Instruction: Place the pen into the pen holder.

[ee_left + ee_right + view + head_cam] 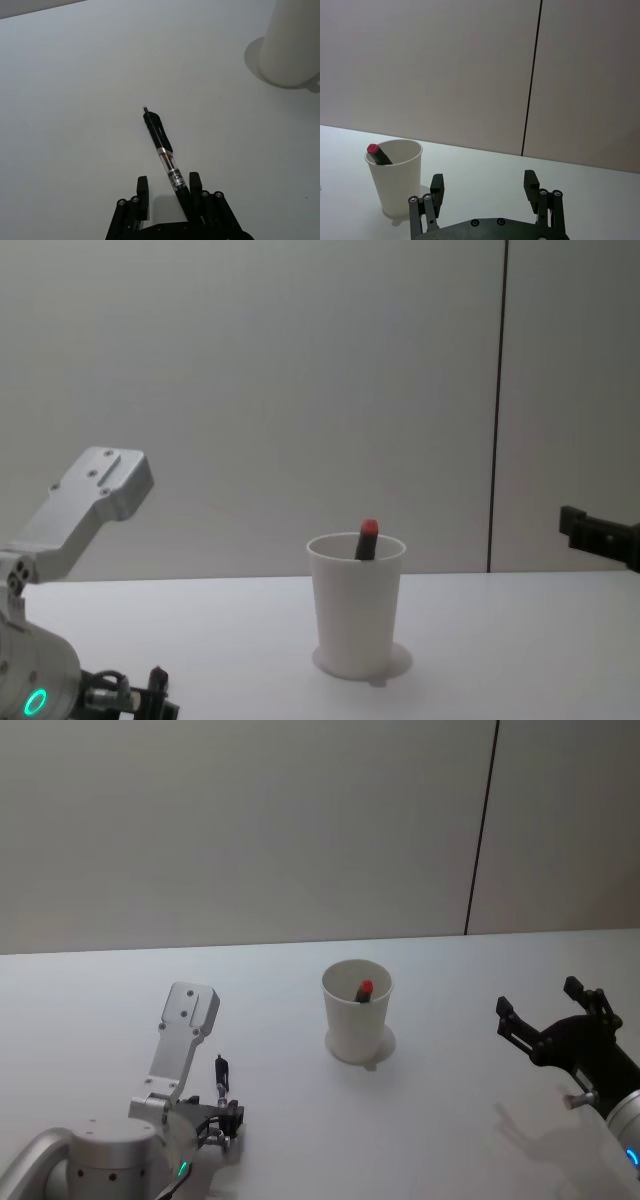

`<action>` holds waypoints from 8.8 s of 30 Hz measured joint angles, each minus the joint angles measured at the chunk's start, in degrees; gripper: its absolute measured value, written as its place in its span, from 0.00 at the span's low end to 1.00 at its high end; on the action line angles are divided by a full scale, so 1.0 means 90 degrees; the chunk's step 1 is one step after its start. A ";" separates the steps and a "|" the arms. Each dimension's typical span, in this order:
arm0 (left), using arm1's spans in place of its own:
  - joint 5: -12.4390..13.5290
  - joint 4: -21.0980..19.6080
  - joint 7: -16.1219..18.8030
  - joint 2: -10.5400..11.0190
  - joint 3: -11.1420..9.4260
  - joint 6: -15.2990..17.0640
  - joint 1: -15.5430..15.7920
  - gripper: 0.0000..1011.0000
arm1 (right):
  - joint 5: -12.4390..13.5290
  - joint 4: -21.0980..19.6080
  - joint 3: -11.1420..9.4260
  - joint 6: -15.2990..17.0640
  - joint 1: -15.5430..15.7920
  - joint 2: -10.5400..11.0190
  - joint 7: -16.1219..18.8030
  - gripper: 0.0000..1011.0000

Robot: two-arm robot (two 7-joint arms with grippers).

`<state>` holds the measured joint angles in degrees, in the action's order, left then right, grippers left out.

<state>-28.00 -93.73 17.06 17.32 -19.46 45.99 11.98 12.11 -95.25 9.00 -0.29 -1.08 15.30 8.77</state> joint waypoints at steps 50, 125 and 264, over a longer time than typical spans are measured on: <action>0.0297 -0.0383 -0.0172 0.0046 0.0345 -0.0706 -0.0208 0.14 | 0.0000 0.0000 0.0000 0.0000 0.0000 0.0000 0.0000 0.99; 0.1474 0.0545 -0.5980 0.0170 0.0192 -0.5888 0.0573 0.14 | 0.0000 0.0000 0.0000 0.0000 0.0000 0.0000 0.0000 0.99; 0.2407 0.1252 -0.6699 -0.0283 -0.0260 -0.5639 0.1212 0.14 | 0.5672 0.2769 0.0234 -0.0644 -0.1104 -0.0385 0.5240 0.99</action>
<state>-6.33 -82.47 -43.23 14.77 -21.80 -4.76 22.88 63.16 -70.33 11.11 -6.08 -11.02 11.84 55.93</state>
